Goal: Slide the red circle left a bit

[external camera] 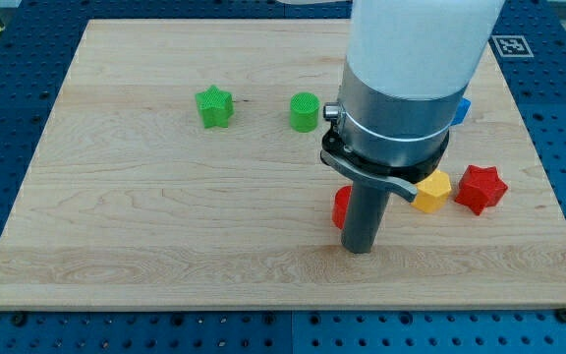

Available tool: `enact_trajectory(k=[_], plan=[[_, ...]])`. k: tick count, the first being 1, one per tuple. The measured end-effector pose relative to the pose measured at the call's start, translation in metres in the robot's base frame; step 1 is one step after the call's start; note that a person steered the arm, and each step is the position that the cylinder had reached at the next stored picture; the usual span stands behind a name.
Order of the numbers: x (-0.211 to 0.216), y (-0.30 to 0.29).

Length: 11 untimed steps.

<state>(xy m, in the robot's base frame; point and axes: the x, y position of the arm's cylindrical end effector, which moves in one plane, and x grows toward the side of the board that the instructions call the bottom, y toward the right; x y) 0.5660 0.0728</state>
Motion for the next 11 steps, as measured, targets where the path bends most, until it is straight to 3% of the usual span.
enact_trajectory(k=[4,11], plan=[[-0.017,0.031],[-0.026,-0.022]])
